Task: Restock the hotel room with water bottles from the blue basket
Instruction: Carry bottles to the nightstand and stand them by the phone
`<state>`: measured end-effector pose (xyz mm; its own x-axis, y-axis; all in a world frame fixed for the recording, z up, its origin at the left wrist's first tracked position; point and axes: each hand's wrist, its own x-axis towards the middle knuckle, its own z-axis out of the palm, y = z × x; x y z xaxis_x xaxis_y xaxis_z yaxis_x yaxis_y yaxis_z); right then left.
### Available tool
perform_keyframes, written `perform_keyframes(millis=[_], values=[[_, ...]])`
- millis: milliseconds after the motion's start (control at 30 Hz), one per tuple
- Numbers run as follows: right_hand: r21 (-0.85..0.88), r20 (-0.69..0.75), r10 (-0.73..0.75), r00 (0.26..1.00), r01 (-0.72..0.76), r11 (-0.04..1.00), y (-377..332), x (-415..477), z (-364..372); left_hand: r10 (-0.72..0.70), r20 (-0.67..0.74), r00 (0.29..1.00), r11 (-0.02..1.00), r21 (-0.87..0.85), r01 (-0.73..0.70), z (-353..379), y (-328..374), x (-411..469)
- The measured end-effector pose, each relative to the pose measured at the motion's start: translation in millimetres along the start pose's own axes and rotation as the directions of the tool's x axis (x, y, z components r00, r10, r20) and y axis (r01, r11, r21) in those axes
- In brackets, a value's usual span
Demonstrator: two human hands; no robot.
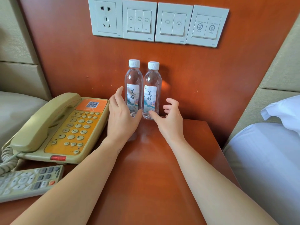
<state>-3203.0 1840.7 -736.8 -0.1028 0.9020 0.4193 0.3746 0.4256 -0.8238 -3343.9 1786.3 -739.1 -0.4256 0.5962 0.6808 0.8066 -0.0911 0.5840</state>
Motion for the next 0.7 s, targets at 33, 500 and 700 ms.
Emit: perform_keyframes(millis=[33, 500, 700], values=[[0.014, 0.000, 0.009, 1.000, -0.009, 1.000, 0, -3, -2, 0.003, 0.007, 1.000, 1.000, 0.000, -0.003, -2, 3, -3], [-0.086, 0.217, 0.234, 0.948, -0.220, 0.972, -24, -44, -49, -0.092, 0.202, 0.975, 0.996, 0.029, 0.088, -54, 64, -30], [-0.179, 0.352, 0.301, 0.886, -0.252, 0.951, -108, -22, -118, -0.081, 0.341, 0.937, 0.996, -0.014, 0.092, -112, 144, 35]])
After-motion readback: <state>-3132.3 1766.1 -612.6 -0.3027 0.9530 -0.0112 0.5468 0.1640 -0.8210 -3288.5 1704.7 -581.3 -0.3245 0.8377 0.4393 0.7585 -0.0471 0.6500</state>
